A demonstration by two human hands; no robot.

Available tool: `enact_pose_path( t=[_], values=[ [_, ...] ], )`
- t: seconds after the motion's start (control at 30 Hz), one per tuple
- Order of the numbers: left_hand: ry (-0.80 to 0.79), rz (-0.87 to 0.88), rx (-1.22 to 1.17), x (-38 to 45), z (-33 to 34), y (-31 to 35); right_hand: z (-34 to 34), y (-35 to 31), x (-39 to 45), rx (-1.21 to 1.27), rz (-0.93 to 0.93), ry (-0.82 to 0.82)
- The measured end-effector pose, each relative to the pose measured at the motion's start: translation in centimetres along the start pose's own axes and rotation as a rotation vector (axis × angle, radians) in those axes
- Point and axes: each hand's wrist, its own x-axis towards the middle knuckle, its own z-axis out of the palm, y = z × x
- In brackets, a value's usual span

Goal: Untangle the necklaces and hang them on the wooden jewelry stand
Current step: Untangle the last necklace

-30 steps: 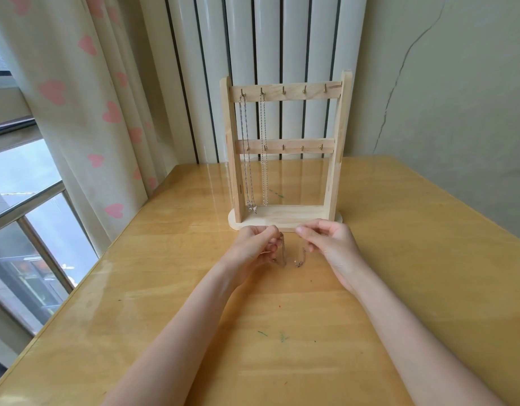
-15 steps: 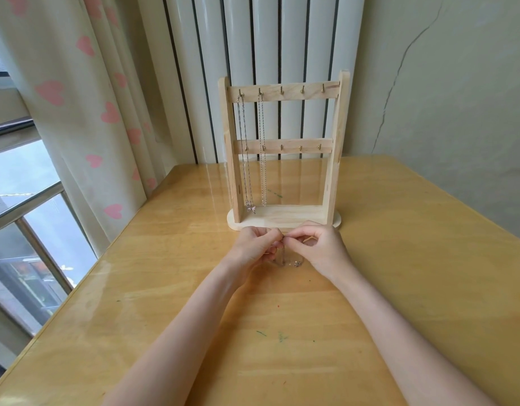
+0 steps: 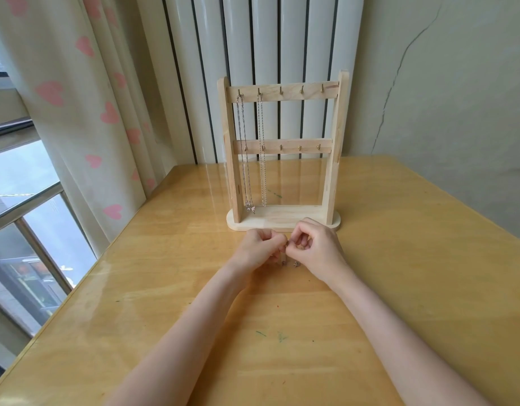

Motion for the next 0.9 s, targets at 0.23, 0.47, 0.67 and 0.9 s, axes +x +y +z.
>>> enact_pose_path(
  t=[0.23, 0.47, 0.67, 0.9],
  values=[
    [-0.116, -0.236, -0.362, 0.0, 0.1, 0.3, 0.3, 0.1, 0.2, -0.002, -0.123, 0.121],
    [-0.187, -0.238, -0.350, 0.1, -0.6, 0.3, 0.2, 0.2, 0.2, 0.110, -0.104, 0.050],
    [-0.237, -0.235, -0.501, 0.0, -0.8, 0.3, -0.2, -0.2, 0.2, 0.284, 0.039, 0.034],
    [-0.165, -0.253, -0.607, 0.0, -0.1, 0.5, 0.5, -0.5, 0.3, 0.311, 0.092, 0.194]
  ],
)
